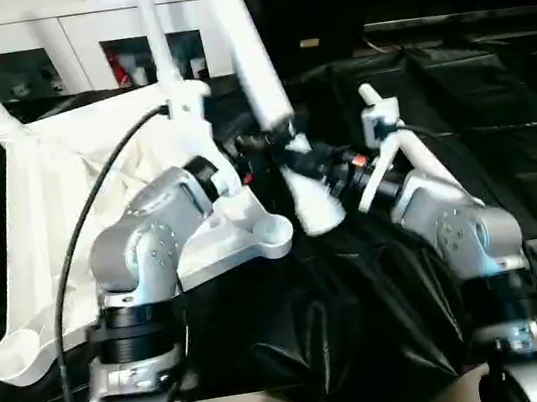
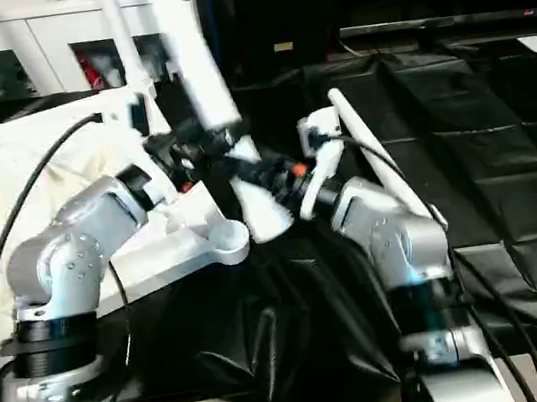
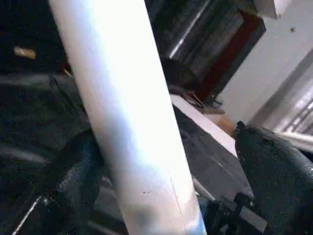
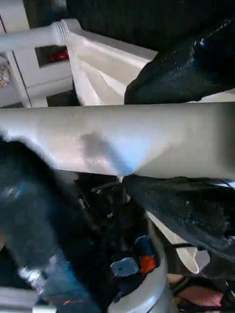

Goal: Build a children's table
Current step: Pick table leg

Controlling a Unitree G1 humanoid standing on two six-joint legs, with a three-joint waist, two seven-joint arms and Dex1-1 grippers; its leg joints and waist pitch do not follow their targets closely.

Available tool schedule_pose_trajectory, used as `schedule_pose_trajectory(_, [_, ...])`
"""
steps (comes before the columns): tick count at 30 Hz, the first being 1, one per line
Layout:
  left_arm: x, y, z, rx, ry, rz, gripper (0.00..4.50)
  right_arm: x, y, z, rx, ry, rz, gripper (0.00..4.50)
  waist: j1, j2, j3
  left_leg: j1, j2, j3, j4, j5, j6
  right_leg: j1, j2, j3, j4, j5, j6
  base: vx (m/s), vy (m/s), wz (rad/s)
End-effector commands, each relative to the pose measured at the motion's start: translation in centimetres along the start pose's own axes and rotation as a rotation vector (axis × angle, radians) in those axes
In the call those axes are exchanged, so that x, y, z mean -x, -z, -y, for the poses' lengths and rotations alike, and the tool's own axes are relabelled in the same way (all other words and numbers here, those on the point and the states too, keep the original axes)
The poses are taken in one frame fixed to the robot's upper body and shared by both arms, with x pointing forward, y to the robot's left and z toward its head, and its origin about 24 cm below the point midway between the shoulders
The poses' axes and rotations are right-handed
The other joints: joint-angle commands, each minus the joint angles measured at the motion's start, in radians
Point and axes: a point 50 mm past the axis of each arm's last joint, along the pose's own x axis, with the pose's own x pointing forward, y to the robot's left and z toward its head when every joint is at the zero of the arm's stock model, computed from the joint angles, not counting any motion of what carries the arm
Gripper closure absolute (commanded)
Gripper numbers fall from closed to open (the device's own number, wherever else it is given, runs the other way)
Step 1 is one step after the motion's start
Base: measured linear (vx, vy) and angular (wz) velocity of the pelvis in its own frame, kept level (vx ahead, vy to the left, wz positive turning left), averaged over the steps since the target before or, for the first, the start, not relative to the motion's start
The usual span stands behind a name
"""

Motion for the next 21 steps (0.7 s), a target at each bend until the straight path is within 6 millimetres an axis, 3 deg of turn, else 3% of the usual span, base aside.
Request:
schedule_pose_trajectory(1, [-0.3, 0.4, 0.3, 0.027, 0.002, -0.027, 0.0, 0.0, -0.5, -0.6, 0.006, -0.039, 0.007, 2.63, 0.003, -0.005, -0.08, 0.014, 0.011, -0.002, -0.064, -0.173, 0.018, 0.055, -0.062, 0.037, -0.079, -0.229, -0.159, 0.0, 0.0, 0.0])
schedule_pose_trajectory(8, [-0.1, -0.5, -0.1, 0.154, -0.021, 0.045, 0.63, 0.0, -0.4, -0.6, -0.002, -0.041, -0.008, 2.63, 0.003, -0.012, -0.079, 0.01, 0.009, 0.0, -0.062, -0.153, 0.023, 0.058, -0.063, 0.036, -0.079, -0.231, -0.157, 0.0, 0.0, 0.0])
schedule_pose_trajectory(14, [0.0, -0.7, -0.2, 0.161, -0.024, 0.051, 0.95, -0.1, -0.1, -0.7, -0.012, -0.063, -0.031, 2.63, 0.004, -0.012, -0.079, 0.011, 0.011, -0.001, -0.063, -0.151, 0.028, 0.056, -0.063, 0.035, -0.081, -0.235, -0.147, 0.0, 0.0, 0.0])
schedule_pose_trajectory(15, [0.0, -0.6, -0.3, 0.163, -0.03, 0.051, 1.21, 0.0, -0.1, -0.7, -0.013, -0.065, -0.036, 2.63, 0.005, -0.011, -0.078, 0.011, 0.011, -0.001, -0.063, -0.15, 0.028, 0.056, -0.063, 0.035, -0.082, -0.236, -0.144, 0.0, 0.0, 0.0])
schedule_pose_trajectory(21, [0.1, -0.7, -0.4, 0.179, -0.036, 0.054, 1.65, 0.0, 0.0, -0.7, -0.011, -0.067, -0.042, 2.63, 0.006, -0.01, -0.079, 0.01, 0.011, -0.001, -0.062, -0.145, 0.026, 0.057, -0.064, 0.035, -0.08, -0.223, -0.148, 0.0, 0.0, 0.0])
